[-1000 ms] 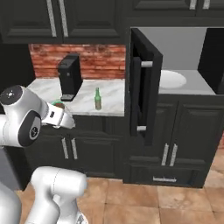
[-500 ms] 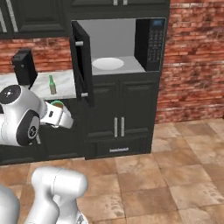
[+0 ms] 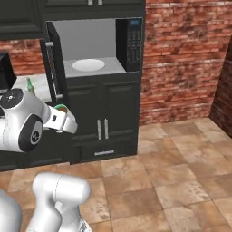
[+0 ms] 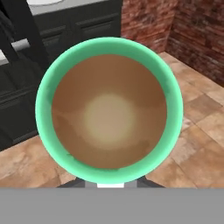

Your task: Place the microwavable item in the microwave. Then, close the microwave door and press the start button.

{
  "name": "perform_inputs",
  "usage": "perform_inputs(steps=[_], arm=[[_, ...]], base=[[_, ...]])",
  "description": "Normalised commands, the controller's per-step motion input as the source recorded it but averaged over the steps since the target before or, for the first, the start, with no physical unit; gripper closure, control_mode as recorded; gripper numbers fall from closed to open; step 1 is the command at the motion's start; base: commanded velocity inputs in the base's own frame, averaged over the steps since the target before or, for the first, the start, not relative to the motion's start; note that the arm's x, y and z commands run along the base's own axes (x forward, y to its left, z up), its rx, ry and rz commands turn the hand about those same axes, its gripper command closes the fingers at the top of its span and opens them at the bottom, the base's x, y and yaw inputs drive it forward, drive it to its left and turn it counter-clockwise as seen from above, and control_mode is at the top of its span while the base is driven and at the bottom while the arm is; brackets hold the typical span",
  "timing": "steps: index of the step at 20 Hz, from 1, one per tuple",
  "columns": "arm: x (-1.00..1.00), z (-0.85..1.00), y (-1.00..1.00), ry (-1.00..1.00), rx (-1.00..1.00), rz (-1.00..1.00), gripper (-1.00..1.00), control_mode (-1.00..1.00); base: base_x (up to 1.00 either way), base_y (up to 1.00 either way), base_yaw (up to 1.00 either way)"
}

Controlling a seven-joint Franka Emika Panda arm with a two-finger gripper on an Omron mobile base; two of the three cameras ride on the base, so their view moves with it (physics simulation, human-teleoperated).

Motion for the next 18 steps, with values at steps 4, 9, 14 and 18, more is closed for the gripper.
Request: perform_inputs(steps=[4,9,14,18], arm=[[0.0,0.0,0.0,0.0,0.0,0.0,1.0,1.0],[0.0,0.0,0.0,0.0,0.0,0.0,1.0,1.0],[0.0,0.0,0.0,0.0,0.0,0.0,1.0,1.0],[0.0,0.0,0.0,0.0,0.0,0.0,1.0,1.0]], base=[[0.54,-0.85,0.21],[0.78,-0.7,0.19],[0.75,-0.14,0.38],[0.85,-0.04,0.41]])
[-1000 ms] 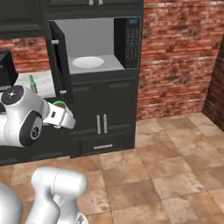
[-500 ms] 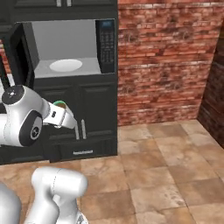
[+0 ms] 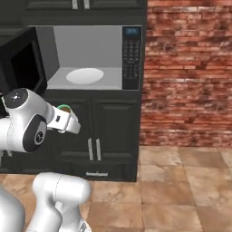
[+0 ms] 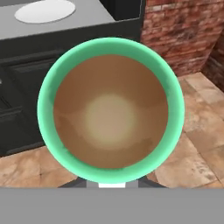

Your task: Place the microwavable item in the microwave. Then, close the microwave door and press the start button.

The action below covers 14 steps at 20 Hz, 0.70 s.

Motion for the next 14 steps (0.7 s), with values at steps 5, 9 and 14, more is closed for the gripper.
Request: perform_inputs(steps=[5,9,14], arm=[[0.0,0.0,0.0,0.0,0.0,0.0,1.0,1.0],[0.0,0.0,0.0,0.0,0.0,0.0,1.0,1.0],[0.0,0.0,0.0,0.0,0.0,0.0,1.0,1.0]], base=[[0.92,-0.28,0.35],[0.42,-0.41,0.34],[0.08,-0.54,0.3]])
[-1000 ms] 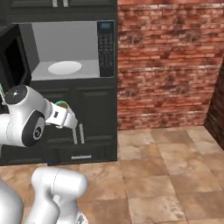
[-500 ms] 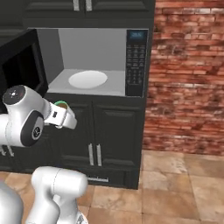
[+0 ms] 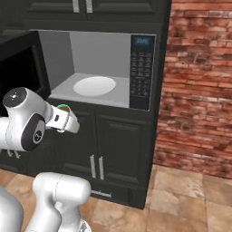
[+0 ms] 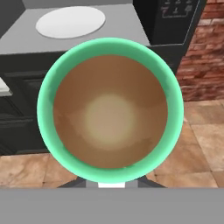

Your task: Place the microwavable item in the microwave. Then, close the microwave door and press the start button.

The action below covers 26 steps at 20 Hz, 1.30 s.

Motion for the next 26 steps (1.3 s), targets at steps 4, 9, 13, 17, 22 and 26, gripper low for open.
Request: perform_inputs(steps=[4,9,13,17,22,26], arm=[[0.0,0.0,0.0,0.0,0.0,0.0,1.0,1.0],[0.0,0.0,0.0,0.0,0.0,0.0,1.0,1.0],[0.0,0.0,0.0,0.0,0.0,0.0,1.0,1.0],[0.0,0.0,0.0,0.0,0.0,0.0,1.0,1.0],[0.0,0.0,0.0,0.0,0.0,0.0,1.0,1.0],[0.0,0.0,0.0,0.0,0.0,0.0,1.0,1.0]], base=[[0.33,-0.56,0.29],[0.44,-0.22,0.23],[0.19,-0.09,0.14],[0.3,-0.05,0.11],[0.26,-0.05,0.11],[0.17,-0.14,0.12]])
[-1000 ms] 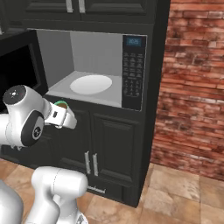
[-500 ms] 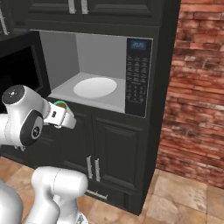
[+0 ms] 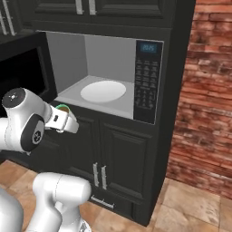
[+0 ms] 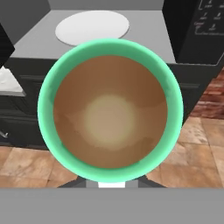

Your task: Place the microwavable item in the microwave. Then, close the microwave door and press the start button.

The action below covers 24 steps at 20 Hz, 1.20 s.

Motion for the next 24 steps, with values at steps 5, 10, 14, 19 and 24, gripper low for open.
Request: perform_inputs(steps=[5,10,14,19,24], arm=[[0.0,0.0,0.0,0.0,0.0,0.0,1.0,1.0],[0.0,0.0,0.0,0.0,0.0,0.0,1.0,1.0],[0.0,0.0,0.0,0.0,0.0,0.0,1.0,1.0],[0.58,0.17,-0.17,0.0,0.01,0.0,1.0,-1.0],[1.0,0.21,-0.05,0.02,0.0,-0.02,1.0,-1.0]], base=[[0.26,-0.14,0.11],[0.22,-0.02,0.08],[0.21,-0.08,0.08],[0.06,-0.03,0.01],[0.0,0.0,0.0]])
